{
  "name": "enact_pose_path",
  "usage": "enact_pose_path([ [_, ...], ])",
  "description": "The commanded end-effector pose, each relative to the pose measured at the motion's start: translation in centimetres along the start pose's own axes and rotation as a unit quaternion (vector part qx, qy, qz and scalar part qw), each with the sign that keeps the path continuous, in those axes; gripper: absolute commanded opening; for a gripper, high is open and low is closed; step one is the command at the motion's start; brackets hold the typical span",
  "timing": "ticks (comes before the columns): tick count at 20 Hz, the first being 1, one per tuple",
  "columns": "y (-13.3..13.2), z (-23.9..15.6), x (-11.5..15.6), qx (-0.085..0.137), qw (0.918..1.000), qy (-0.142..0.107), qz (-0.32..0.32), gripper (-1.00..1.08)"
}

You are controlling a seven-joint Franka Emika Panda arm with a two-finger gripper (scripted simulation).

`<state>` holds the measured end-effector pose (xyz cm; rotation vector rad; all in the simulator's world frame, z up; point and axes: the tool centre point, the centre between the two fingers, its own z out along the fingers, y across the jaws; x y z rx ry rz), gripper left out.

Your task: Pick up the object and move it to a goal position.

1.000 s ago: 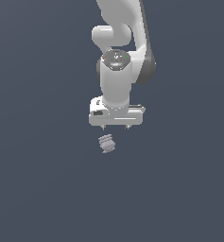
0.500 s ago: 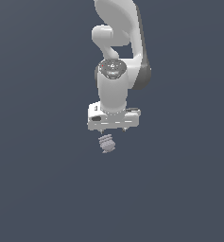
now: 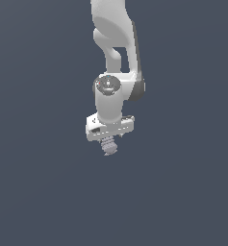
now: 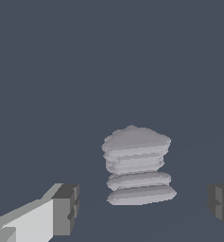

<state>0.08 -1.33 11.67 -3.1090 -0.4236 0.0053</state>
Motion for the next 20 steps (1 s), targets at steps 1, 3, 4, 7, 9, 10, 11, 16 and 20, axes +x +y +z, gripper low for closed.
enact_pose_path([
  [1,0.4,0.9,-0.2,-0.001,0.9998,0.001,-0.021,1.0],
  [3,0.6,1.5,-0.3,-0.002,0.9995,0.001,-0.032,1.0],
  [4,0.7,1.8,-0.4,-0.002,0.9993,0.001,-0.037,1.0],
  [7,0.8,2.3,-0.5,-0.002,0.9988,0.001,-0.048,1.0],
  [9,0.9,2.5,-0.5,-0.002,0.9986,0.001,-0.052,1.0],
  [10,0.9,2.5,-0.6,-0.002,0.9986,0.001,-0.053,1.0],
  [11,0.9,2.6,-0.6,-0.002,0.9985,0.001,-0.054,1.0],
  [16,0.9,3.1,-0.6,-0.002,0.9987,0.001,-0.052,1.0],
  [20,0.9,4.9,-0.6,-0.002,0.9986,0.001,-0.053,1.0],
])
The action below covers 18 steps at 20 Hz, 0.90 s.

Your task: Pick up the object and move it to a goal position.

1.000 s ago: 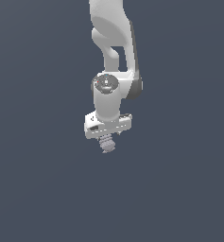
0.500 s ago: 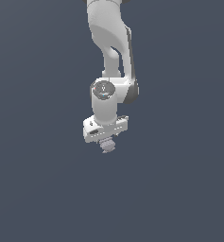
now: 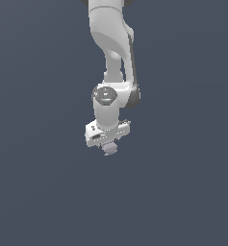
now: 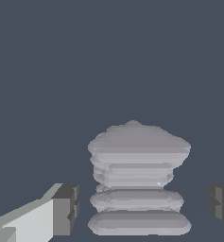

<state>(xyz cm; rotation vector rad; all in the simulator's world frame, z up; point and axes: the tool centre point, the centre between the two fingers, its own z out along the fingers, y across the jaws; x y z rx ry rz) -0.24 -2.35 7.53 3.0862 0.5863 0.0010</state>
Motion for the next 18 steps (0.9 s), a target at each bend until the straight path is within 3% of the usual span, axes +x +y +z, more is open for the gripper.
enact_pose_path([
  [1,0.0,1.4,-0.1,0.0,1.0,0.0,-0.001,1.0],
  [9,0.0,3.4,0.0,0.0,1.0,0.0,-0.002,1.0],
  [10,0.0,3.4,0.0,0.0,1.0,0.0,-0.002,-1.0],
  [18,0.0,3.4,0.0,0.0,1.0,0.0,-0.002,-1.0],
])
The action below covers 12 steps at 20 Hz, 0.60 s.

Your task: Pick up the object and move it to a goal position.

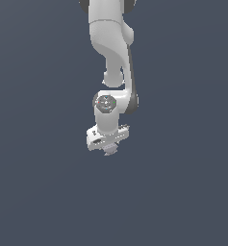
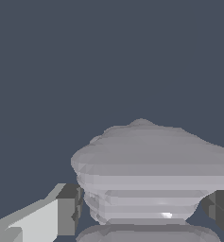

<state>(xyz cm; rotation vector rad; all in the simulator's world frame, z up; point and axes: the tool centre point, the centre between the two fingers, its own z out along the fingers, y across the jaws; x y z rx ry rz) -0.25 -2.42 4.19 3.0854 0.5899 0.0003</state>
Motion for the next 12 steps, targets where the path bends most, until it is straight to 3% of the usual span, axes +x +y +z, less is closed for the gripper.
enact_pose_path([
  [1,0.0,0.1,0.0,0.0,1.0,0.0,0.0,-1.0],
  [12,2.5,-2.1,-2.2,0.0,1.0,0.0,0.0,-1.0],
])
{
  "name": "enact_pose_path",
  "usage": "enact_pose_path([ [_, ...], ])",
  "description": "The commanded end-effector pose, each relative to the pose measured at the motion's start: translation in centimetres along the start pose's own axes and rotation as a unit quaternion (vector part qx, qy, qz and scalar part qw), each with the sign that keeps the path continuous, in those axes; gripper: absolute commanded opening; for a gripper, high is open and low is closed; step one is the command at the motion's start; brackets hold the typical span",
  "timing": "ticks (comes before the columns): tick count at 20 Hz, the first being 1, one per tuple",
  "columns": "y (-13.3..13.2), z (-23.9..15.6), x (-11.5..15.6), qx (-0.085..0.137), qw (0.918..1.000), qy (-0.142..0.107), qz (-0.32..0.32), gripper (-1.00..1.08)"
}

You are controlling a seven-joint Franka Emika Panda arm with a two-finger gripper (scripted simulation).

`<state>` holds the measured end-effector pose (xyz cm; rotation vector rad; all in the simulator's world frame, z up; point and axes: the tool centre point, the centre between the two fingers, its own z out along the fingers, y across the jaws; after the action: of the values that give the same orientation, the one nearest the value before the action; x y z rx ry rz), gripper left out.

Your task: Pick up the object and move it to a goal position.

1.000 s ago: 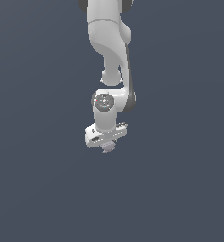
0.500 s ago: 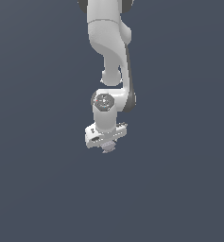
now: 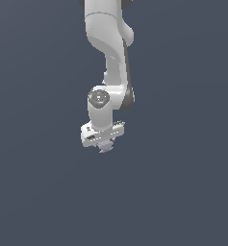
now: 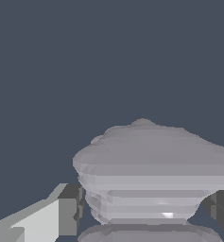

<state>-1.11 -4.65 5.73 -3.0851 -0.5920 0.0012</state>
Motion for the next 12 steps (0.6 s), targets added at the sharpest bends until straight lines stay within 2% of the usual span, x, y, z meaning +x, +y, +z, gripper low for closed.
enact_pose_path([
  [1,1.2,-1.0,-1.0,0.0,1.0,0.0,0.001,-1.0],
  [12,9.5,-8.1,-8.1,0.0,1.0,0.001,0.0,-1.0],
])
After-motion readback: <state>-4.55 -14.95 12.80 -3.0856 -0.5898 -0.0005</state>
